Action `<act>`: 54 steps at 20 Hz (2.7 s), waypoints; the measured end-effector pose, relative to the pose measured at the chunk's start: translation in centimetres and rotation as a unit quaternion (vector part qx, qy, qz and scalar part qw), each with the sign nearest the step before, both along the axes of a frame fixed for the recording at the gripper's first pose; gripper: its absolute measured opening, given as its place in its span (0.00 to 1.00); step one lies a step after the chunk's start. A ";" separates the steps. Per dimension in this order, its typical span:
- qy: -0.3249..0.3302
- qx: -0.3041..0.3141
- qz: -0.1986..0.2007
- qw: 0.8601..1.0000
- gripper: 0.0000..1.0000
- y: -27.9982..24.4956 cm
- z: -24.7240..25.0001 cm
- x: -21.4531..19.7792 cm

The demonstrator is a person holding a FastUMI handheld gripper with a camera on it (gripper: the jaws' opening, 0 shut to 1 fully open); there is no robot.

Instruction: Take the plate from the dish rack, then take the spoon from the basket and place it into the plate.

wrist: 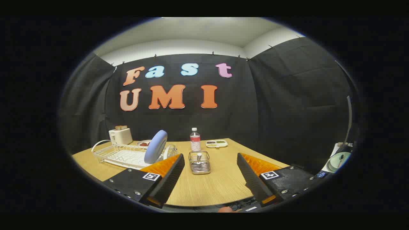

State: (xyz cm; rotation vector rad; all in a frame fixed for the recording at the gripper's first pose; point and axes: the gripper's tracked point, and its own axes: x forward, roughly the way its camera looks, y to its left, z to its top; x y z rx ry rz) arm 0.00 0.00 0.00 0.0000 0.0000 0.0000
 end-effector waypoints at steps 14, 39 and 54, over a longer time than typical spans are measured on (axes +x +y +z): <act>0.015 -0.007 0.024 1.000 0.98 2.6 -0.6 1.9; 0.135 0.072 0.109 0.982 0.98 14.8 4.0 14.3; 0.283 0.094 0.057 0.953 0.73 18.7 -5.1 21.8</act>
